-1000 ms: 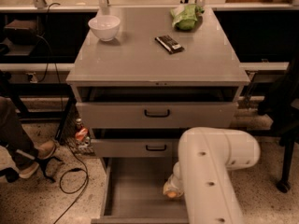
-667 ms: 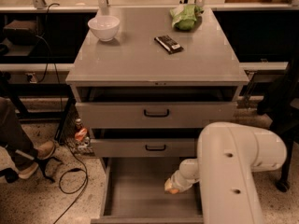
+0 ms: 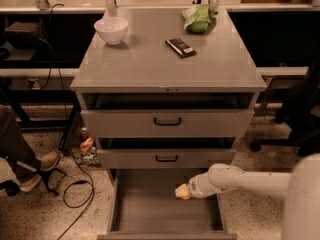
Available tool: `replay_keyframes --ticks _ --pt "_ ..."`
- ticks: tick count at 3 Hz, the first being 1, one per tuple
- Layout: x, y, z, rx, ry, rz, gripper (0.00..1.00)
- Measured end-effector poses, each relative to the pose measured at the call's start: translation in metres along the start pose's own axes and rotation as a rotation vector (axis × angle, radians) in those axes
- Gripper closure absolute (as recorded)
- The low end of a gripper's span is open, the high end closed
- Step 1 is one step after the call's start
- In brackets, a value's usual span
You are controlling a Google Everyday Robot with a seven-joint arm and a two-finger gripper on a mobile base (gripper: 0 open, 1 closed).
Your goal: Pick orange from bottom drawer and place on counter
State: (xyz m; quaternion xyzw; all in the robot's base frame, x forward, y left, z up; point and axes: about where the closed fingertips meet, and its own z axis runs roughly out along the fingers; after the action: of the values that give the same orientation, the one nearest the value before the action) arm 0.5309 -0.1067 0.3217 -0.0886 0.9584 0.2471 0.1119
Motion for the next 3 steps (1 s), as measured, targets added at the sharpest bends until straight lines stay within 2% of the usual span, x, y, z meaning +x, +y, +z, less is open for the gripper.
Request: replay_keyframes --ticks 1,2,3 --pt "0.005 0.012 -0.013 -0.050 -0.020 -0.045 1.00" --pt "0.003 0.010 -0.011 -0.043 -0.023 -0.045 1.00" --pt "-0.003 0.012 -0.045 -0.067 -0.099 -0.071 1.00"
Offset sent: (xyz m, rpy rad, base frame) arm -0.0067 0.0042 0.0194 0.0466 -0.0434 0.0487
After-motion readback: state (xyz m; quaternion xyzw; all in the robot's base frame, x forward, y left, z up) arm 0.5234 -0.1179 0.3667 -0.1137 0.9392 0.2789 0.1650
